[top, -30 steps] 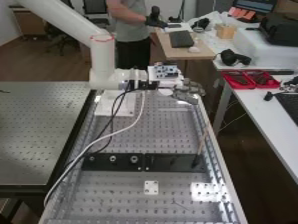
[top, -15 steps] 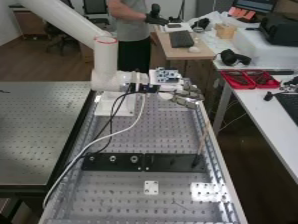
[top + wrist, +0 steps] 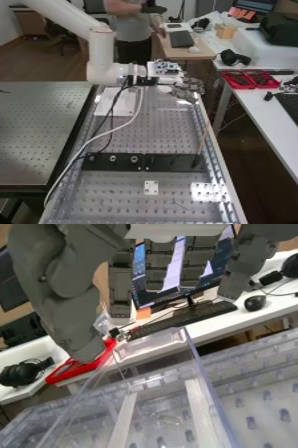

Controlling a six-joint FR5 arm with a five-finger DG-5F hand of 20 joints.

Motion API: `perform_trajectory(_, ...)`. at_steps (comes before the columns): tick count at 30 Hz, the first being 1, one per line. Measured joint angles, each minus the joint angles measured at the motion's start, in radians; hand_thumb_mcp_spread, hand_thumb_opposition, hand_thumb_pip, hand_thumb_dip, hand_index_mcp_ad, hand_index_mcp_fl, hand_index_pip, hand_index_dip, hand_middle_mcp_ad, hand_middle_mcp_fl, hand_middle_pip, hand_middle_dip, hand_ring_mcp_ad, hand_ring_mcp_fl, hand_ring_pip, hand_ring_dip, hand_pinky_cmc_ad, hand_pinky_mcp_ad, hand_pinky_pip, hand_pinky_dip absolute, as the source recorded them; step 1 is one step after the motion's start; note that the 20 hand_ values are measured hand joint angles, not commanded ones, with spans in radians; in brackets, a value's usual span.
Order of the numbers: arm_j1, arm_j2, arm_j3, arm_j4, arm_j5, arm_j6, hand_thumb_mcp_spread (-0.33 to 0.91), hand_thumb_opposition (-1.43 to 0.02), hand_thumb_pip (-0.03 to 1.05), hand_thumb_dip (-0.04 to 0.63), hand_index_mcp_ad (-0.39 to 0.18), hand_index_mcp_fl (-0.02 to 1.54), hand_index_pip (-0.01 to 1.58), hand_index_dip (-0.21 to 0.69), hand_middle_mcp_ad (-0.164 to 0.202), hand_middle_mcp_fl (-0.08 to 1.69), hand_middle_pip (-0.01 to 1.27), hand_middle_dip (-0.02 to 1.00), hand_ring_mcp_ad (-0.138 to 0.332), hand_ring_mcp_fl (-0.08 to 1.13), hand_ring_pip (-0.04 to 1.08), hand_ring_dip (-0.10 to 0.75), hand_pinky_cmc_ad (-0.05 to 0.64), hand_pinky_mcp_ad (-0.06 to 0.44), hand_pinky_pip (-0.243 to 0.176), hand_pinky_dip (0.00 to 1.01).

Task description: Grab the paper clip and place it in the clear container

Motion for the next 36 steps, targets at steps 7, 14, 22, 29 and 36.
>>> perform_trajectory(7, -0.002, 0.113, -0.058, 0.024, 0.002, -0.032, 0.3, -0.78, 0.68, 0.281, -0.141, 0.0, 0.63, 0.044, -0.005, 0.0, 0.13, 0.19, 0.103, 0.0, 0.09, 0.112, 0.326, 0.264, -0.091, 0.43)
perform_trajectory(14, -0.017, 0.258, -0.099, -0.04, 0.002, -0.112, 0.29, -0.76, 0.61, 0.253, -0.134, 0.02, 0.28, 0.098, -0.002, 0.0, 0.13, 0.19, 0.103, 0.0, 0.09, 0.112, 0.33, 0.264, -0.106, 0.44)
perform_trajectory(22, -0.061, 0.34, -0.088, -0.182, -0.013, -0.168, 0.27, -0.75, 0.49, 0.216, -0.108, 0.04, 0.16, 0.152, -0.003, 0.0, 0.13, 0.19, 0.105, 0.0, 0.09, 0.112, 0.349, 0.265, -0.106, 0.46)
perform_trajectory(29, -0.114, 0.401, -0.073, -0.249, 0.01, -0.224, 0.24, -0.72, 0.48, 0.152, -0.11, 0.06, 0.14, 0.187, 0.024, 0.0, 0.13, 0.19, 0.127, 0.0, 0.08, 0.112, 0.386, 0.278, -0.122, 0.49)
perform_trajectory(36, -0.14, 0.421, -0.079, -0.269, 0.03, -0.238, 0.24, -0.71, 0.44, 0.147, -0.106, 0.06, 0.12, 0.215, 0.024, 0.0, 0.13, 0.19, 0.126, 0.0, 0.08, 0.112, 0.386, 0.293, -0.124, 0.49)
